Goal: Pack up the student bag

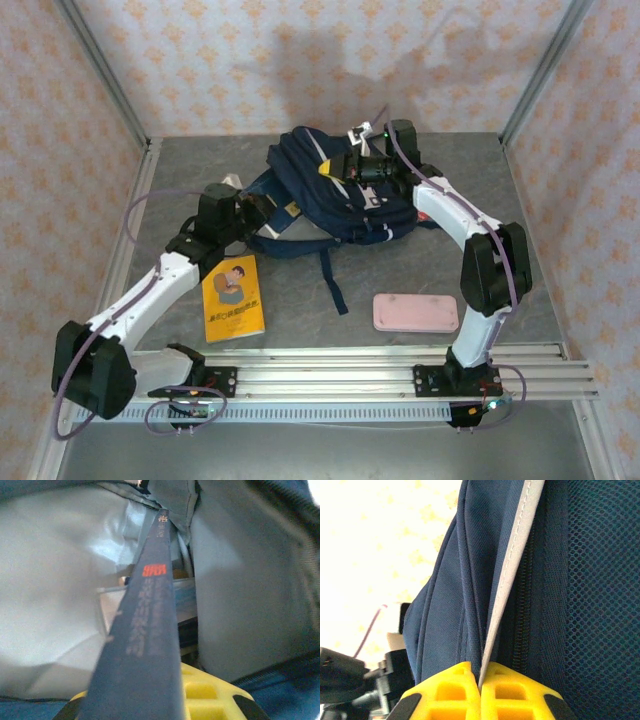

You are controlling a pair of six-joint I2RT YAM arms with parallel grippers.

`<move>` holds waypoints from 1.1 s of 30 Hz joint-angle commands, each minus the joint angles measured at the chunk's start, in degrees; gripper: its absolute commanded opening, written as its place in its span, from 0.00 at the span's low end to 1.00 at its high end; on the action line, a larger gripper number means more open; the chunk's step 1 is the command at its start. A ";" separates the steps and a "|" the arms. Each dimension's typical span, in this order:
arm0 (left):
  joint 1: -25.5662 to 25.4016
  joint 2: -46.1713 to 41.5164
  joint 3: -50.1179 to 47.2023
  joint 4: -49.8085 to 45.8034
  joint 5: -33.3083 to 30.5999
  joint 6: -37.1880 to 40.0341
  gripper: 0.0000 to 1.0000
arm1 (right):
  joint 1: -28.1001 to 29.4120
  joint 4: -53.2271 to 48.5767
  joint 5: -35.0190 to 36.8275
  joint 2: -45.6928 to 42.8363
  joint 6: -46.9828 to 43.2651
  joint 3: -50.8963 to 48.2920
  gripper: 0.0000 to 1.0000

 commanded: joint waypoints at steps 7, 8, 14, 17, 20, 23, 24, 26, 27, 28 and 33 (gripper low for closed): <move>0.39 13.75 3.39 20.32 6.23 -9.08 0.00 | 0.25 19.11 -9.10 -2.98 10.06 1.45 0.00; 0.37 15.32 4.53 20.42 6.63 -9.19 0.00 | 0.23 19.68 -9.28 -2.82 10.50 1.49 0.00; -0.27 26.44 10.73 26.13 11.03 -12.78 0.00 | 0.25 20.82 -9.79 -1.78 11.44 1.47 0.00; -1.44 31.94 14.51 27.52 13.27 -14.12 0.00 | 0.24 20.89 -9.71 -1.06 11.64 1.57 0.00; -2.42 37.14 19.21 26.05 14.57 -14.24 0.02 | 0.40 21.42 -9.24 -0.31 11.68 1.69 0.00; -2.62 43.20 24.63 23.58 16.91 -14.54 0.18 | 0.50 21.51 -8.05 0.67 11.71 2.08 0.00; -2.54 44.97 26.49 23.14 18.11 -14.88 0.30 | 0.49 21.47 -7.33 0.97 11.58 2.16 0.00; -2.23 46.19 28.03 22.19 18.76 -15.84 0.49 | 0.50 20.85 -5.56 1.32 10.83 2.26 0.00; -2.05 45.75 27.98 21.75 18.52 -16.01 0.56 | 0.50 20.07 -4.57 1.42 10.17 2.33 0.00; -1.84 44.95 27.74 20.83 18.21 -15.56 0.62 | 0.50 18.82 -3.53 1.43 9.21 2.48 0.00; -0.44 36.52 26.60 10.14 15.87 -9.15 0.74 | 0.50 6.75 4.22 0.85 0.44 4.42 0.00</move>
